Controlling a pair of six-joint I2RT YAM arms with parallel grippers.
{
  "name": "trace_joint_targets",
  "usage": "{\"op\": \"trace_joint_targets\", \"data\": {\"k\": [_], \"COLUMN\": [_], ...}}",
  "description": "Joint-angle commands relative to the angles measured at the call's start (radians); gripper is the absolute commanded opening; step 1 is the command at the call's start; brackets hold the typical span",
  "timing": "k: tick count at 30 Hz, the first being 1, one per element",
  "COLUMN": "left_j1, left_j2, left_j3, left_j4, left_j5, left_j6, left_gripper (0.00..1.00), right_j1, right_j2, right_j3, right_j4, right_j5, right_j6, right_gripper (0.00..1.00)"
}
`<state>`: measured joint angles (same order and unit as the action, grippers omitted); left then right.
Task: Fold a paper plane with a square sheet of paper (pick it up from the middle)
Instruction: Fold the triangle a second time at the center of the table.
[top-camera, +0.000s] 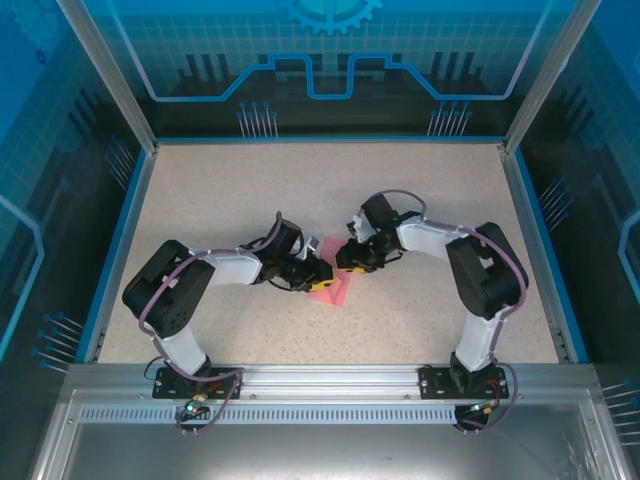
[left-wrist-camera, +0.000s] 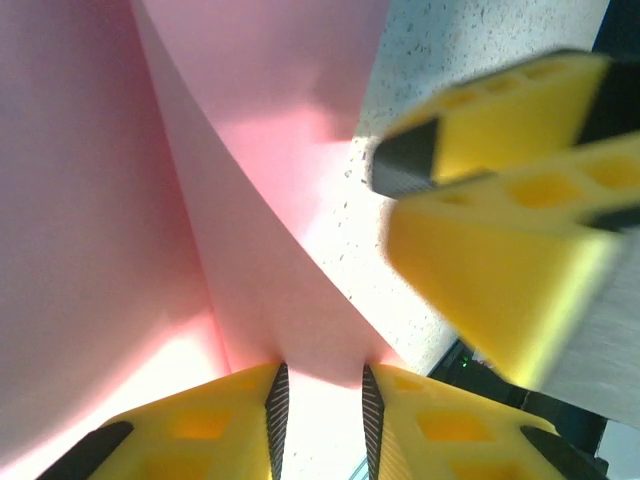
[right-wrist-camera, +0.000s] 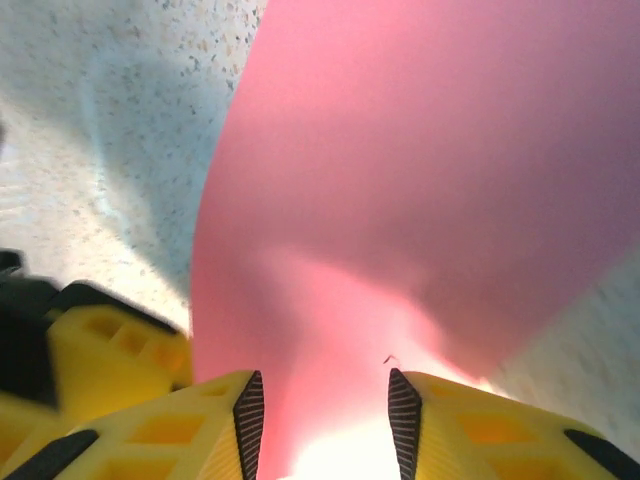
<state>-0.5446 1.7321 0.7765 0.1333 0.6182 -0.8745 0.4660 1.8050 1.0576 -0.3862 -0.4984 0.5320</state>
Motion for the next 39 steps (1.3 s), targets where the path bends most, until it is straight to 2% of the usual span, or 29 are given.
{"op": "trace_joint_targets", "data": {"k": [1, 10, 17, 35, 39], "left_j1": [-0.006, -0.005, -0.005, -0.005, -0.009], "left_j2": [0.019, 0.025, 0.023, 0.015, 0.001], "left_j3": [0.027, 0.026, 0.026, 0.021, 0.027], "left_j4": [0.011, 0.006, 0.010, 0.019, 0.040], "left_j5": [0.008, -0.016, -0.018, -0.008, 0.013], "left_j6": [-0.018, -0.028, -0.032, -0.040, -0.044], "left_gripper": [0.30, 0.30, 0.29, 0.29, 0.29], "right_j1": [-0.038, -0.004, 0.047, 0.047, 0.044], "right_j2": [-0.104, -0.133, -0.080, -0.063, -0.053], "right_j3": [-0.075, -0.171, -0.131, -0.108, -0.102], "right_j4": [0.066, 0.115, 0.108, 0.091, 0.062], "right_j5": [-0.072, -0.151, -0.144, -0.069, -0.019], "right_j6": [0.045, 0.029, 0.015, 0.019, 0.008], "right_gripper": [0.44, 0.47, 0.38, 0.14, 0.13]}}
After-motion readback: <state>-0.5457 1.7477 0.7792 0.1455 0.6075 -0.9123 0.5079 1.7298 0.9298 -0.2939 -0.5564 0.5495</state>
